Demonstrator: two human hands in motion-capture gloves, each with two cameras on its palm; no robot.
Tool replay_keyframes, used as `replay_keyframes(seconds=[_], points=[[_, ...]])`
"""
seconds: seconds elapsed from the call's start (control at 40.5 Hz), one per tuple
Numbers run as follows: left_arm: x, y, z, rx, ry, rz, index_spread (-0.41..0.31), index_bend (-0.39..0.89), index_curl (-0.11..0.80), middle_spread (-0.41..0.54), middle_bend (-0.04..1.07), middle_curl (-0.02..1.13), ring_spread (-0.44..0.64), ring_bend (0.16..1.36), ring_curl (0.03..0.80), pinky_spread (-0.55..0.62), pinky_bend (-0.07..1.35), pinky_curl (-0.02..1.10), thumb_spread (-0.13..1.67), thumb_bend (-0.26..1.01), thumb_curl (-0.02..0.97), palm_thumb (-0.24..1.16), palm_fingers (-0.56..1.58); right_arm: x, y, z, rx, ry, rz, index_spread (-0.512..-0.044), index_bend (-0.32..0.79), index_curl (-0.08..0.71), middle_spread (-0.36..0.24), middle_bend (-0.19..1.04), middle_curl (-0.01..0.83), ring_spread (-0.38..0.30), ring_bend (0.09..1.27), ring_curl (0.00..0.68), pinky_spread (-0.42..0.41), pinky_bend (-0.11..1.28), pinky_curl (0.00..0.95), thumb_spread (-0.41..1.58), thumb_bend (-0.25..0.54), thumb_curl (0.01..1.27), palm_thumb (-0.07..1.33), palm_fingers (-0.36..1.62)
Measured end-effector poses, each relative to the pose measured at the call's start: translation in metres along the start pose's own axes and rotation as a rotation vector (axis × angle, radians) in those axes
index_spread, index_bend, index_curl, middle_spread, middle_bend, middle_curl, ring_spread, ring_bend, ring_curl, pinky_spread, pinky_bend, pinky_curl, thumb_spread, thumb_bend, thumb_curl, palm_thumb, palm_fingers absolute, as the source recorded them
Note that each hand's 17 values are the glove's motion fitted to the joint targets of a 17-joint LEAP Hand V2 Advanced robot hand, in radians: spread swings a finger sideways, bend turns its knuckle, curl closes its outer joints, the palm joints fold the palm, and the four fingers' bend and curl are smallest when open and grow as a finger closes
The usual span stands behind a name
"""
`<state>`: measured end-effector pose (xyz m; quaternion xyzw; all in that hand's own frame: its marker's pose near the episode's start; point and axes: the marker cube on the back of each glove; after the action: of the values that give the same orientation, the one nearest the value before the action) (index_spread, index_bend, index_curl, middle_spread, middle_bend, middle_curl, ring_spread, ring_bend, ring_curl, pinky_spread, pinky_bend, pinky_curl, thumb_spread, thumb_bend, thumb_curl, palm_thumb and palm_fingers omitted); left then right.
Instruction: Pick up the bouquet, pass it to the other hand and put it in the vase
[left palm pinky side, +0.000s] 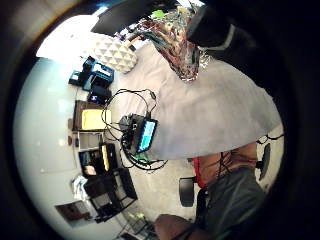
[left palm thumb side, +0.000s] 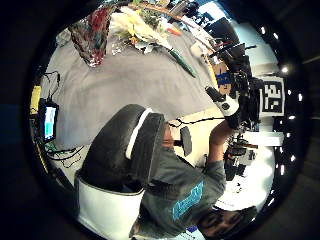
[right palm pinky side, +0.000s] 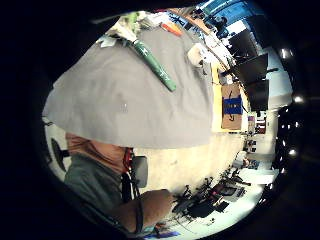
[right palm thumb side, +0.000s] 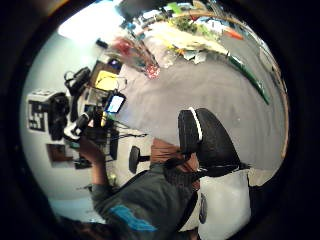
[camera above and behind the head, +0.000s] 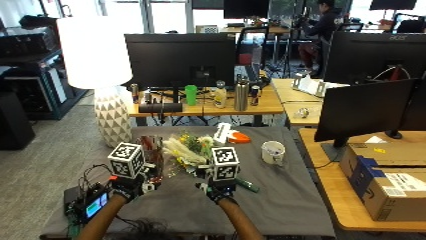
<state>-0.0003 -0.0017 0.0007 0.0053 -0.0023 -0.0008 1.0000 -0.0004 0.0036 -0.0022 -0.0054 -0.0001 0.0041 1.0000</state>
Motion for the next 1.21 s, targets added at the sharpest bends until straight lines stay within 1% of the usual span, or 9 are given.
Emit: replay_keyframes(seconds=[0.025,0.074,0.148,0.346,0.519,0.716,0.84,1.013,1.21], points=[[0.000,-0.001,0.000,0.002,-0.002,0.000,-0.023,0.12,0.031,0.082,0.17,0.04,0.12,0.46,0.088,0.18,0.40,0.08,0.41,0.06,0.032,0.11,0.45,0.000,0.000,0.000,-0.001,0.000,0.000,-0.165,0.08,0.015,0.051,0.24,0.060,0.085,0.25,0.041,0.141,0.47,0.108,0.43,0.283,0.09,0.43,0.32],[-0.001,-0.002,0.002,0.009,-0.009,-0.003,-0.029,0.12,0.052,0.103,0.17,0.07,0.15,0.50,0.133,0.23,0.42,0.13,0.55,0.06,0.046,0.12,0.42,0.000,0.003,-0.002,0.001,-0.004,-0.002,-0.206,0.09,0.039,0.063,0.24,0.087,0.109,0.27,0.068,0.177,0.51,0.151,0.57,0.300,0.11,0.46,0.30],[-0.001,-0.004,0.003,0.016,-0.021,-0.007,-0.035,0.13,0.078,0.126,0.17,0.11,0.19,0.54,0.176,0.28,0.45,0.17,0.70,0.05,0.066,0.13,0.39,-0.003,0.008,-0.008,0.009,-0.014,-0.016,-0.250,0.10,0.065,0.077,0.26,0.122,0.137,0.28,0.100,0.216,0.54,0.197,0.74,0.306,0.14,0.49,0.27],[0.001,-0.002,0.003,0.016,-0.026,-0.003,-0.043,0.14,0.132,0.157,0.18,0.16,0.24,0.58,0.221,0.36,0.47,0.23,0.92,0.01,0.114,0.14,0.34,0.003,-0.002,0.002,0.028,-0.007,-0.010,-0.308,0.11,0.104,0.096,0.28,0.189,0.179,0.31,0.145,0.268,0.57,0.257,1.00,0.277,0.19,0.52,0.22],[0.001,-0.003,0.009,0.032,-0.024,-0.003,-0.043,0.14,0.168,0.168,0.18,0.19,0.26,0.60,0.239,0.38,0.47,0.26,1.01,-0.01,0.148,0.14,0.32,0.009,0.001,0.006,0.010,0.009,-0.008,-0.326,0.12,0.134,0.103,0.28,0.230,0.195,0.33,0.170,0.285,0.58,0.285,1.10,0.238,0.23,0.53,0.20],[0.001,-0.005,0.019,0.028,-0.022,-0.006,-0.042,0.14,0.198,0.173,0.18,0.22,0.26,0.61,0.253,0.39,0.48,0.28,1.05,-0.02,0.178,0.14,0.31,0.042,-0.008,0.027,-0.035,0.027,0.044,-0.334,0.13,0.162,0.106,0.28,0.264,0.202,0.33,0.191,0.293,0.59,0.310,1.16,0.192,0.26,0.55,0.18],[0.004,-0.003,0.018,0.034,-0.007,-0.004,-0.039,0.14,0.213,0.174,0.18,0.24,0.27,0.61,0.260,0.40,0.48,0.29,1.06,-0.02,0.192,0.14,0.30,0.065,-0.016,0.036,-0.019,0.028,0.061,-0.336,0.13,0.175,0.107,0.27,0.280,0.205,0.32,0.202,0.296,0.59,0.321,1.18,0.164,0.28,0.56,0.17],[0.007,-0.009,0.025,0.061,0.011,-0.006,-0.036,0.13,0.227,0.176,0.18,0.26,0.27,0.62,0.268,0.40,0.48,0.31,1.07,-0.02,0.208,0.13,0.29,0.120,-0.053,0.064,0.074,0.032,0.100,-0.338,0.13,0.192,0.108,0.25,0.294,0.207,0.33,0.216,0.298,0.59,0.333,1.20,0.132,0.30,0.59,0.15],[0.011,-0.019,0.038,0.035,0.019,-0.005,-0.035,0.13,0.239,0.181,0.18,0.27,0.27,0.63,0.275,0.40,0.48,0.32,1.08,-0.02,0.222,0.13,0.29,0.161,-0.088,0.102,0.100,0.016,0.149,-0.341,0.13,0.207,0.108,0.23,0.306,0.209,0.32,0.227,0.298,0.61,0.347,1.20,0.095,0.32,0.61,0.13]])
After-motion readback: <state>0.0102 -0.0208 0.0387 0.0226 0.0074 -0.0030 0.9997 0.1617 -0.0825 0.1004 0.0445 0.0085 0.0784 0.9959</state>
